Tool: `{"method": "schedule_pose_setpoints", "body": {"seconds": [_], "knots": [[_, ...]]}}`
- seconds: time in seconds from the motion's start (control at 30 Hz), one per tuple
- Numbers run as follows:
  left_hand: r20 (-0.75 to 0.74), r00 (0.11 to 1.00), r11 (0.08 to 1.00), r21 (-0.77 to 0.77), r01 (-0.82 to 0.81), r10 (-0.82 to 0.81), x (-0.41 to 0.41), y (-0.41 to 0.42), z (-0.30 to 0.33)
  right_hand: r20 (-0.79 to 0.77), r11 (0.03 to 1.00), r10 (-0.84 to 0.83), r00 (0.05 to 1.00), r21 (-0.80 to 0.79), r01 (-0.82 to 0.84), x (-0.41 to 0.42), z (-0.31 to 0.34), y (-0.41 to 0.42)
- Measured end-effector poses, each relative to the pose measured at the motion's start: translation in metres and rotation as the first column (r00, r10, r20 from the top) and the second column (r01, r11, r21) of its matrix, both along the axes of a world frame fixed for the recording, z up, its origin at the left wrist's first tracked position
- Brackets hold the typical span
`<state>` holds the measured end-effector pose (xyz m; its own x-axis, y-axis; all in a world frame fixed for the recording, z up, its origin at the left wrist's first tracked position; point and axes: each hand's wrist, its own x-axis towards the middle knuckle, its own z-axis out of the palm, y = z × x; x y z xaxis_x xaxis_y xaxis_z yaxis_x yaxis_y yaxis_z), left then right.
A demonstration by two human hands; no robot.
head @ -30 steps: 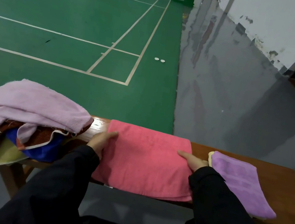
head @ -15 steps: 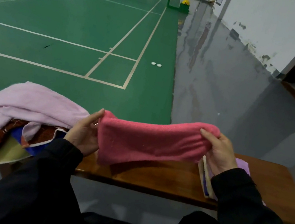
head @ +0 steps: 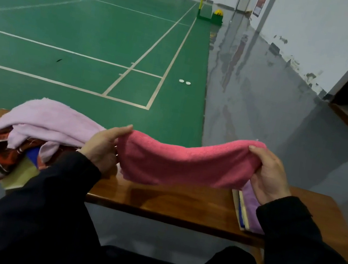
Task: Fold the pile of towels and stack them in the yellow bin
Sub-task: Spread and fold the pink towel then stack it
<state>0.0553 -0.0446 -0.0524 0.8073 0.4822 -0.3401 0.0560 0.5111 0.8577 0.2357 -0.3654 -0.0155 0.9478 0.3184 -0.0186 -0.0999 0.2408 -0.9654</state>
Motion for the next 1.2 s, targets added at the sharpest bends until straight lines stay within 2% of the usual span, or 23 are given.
{"method": "schedule_pose_setpoints", "body": {"seconds": [0.07,0.17,0.27,0.3,0.33,0.4,0.43,0.47,0.5,0.53,0.63,0.7,0.8,0.87,0.97,1.03,1.1,1.17,1.2], "knots": [[0.004,0.998,0.995,0.076,-0.068,0.068,0.0,-0.002,0.001,0.039,0.998,-0.061,0.997,-0.018,0.061,-0.004,0.0,0.0],[0.144,0.966,0.964,0.131,-0.232,0.213,-0.002,-0.002,0.006,0.152,0.981,-0.157,0.976,-0.087,0.171,-0.01,-0.002,-0.004],[0.207,0.956,0.924,0.278,-0.262,0.208,-0.006,0.0,0.008,0.158,0.987,-0.156,0.975,0.006,0.158,-0.015,-0.004,-0.009],[0.198,0.961,0.878,0.402,-0.26,0.194,-0.006,0.002,0.006,0.135,0.989,-0.145,0.98,0.052,0.139,-0.017,-0.003,-0.011],[0.167,0.968,0.788,0.563,-0.25,0.187,-0.006,0.002,0.006,0.12,0.989,-0.125,0.985,0.09,0.114,-0.019,-0.001,-0.013],[0.098,0.965,0.525,0.823,-0.216,0.244,-0.005,0.001,0.007,0.122,0.991,-0.104,0.987,0.092,0.093,-0.02,-0.001,-0.016],[0.1,0.956,0.42,0.882,-0.214,0.277,-0.005,-0.002,0.008,0.12,0.992,-0.111,0.987,0.079,0.102,-0.02,-0.002,-0.018],[0.126,0.949,0.376,0.897,-0.234,0.289,-0.004,-0.004,0.008,0.115,0.992,-0.113,0.987,0.074,0.105,-0.02,-0.003,-0.02],[0.158,0.947,0.382,0.886,-0.261,0.281,-0.003,-0.005,0.008,0.104,0.991,-0.116,0.988,0.079,0.108,-0.022,-0.003,-0.021],[0.203,0.945,0.43,0.852,-0.299,0.256,-0.003,-0.005,0.008,0.087,0.99,-0.117,0.989,0.094,0.109,-0.024,-0.003,-0.022],[0.368,0.908,0.663,0.631,-0.404,0.202,-0.006,-0.009,0.013,0.043,0.982,-0.132,0.99,0.138,0.125,-0.036,0.004,-0.027],[0.45,0.871,0.788,0.455,-0.414,0.198,-0.01,-0.017,0.023,0.046,0.977,-0.138,0.989,0.17,0.128,-0.043,0.009,-0.033],[0.505,0.845,0.87,0.321,-0.374,0.176,-0.014,-0.024,0.036,0.068,0.979,-0.127,0.99,0.17,0.114,-0.047,0.015,-0.039],[0.503,0.853,0.876,0.341,-0.342,0.137,-0.014,-0.025,0.037,0.086,0.988,-0.081,0.993,0.139,0.068,-0.043,0.013,-0.042],[0.37,0.924,0.809,0.512,-0.289,0.096,-0.003,-0.022,0.02,0.094,0.999,-0.02,0.995,0.04,0.016,-0.026,0.005,-0.037],[0.242,0.967,0.758,0.616,-0.214,0.077,0.014,-0.01,-0.002,0.018,0.999,-0.005,1.0,-0.036,0.006,-0.007,-0.013,-0.026],[0.003,0.999,0.68,0.733,-0.034,0.048,0.033,0.006,-0.034,-0.086,0.988,-0.04,0.996,-0.149,0.027,0.01,-0.044,-0.014],[-0.301,0.946,0.584,0.792,0.178,0.119,0.041,0.015,-0.072,-0.12,0.928,-0.157,0.98,-0.356,0.105,0.019,-0.077,-0.007],[-0.394,0.904,0.563,0.791,0.241,0.165,0.04,0.015,-0.091,-0.073,0.87,-0.187,0.98,-0.475,0.131,0.019,-0.09,-0.003]]}}
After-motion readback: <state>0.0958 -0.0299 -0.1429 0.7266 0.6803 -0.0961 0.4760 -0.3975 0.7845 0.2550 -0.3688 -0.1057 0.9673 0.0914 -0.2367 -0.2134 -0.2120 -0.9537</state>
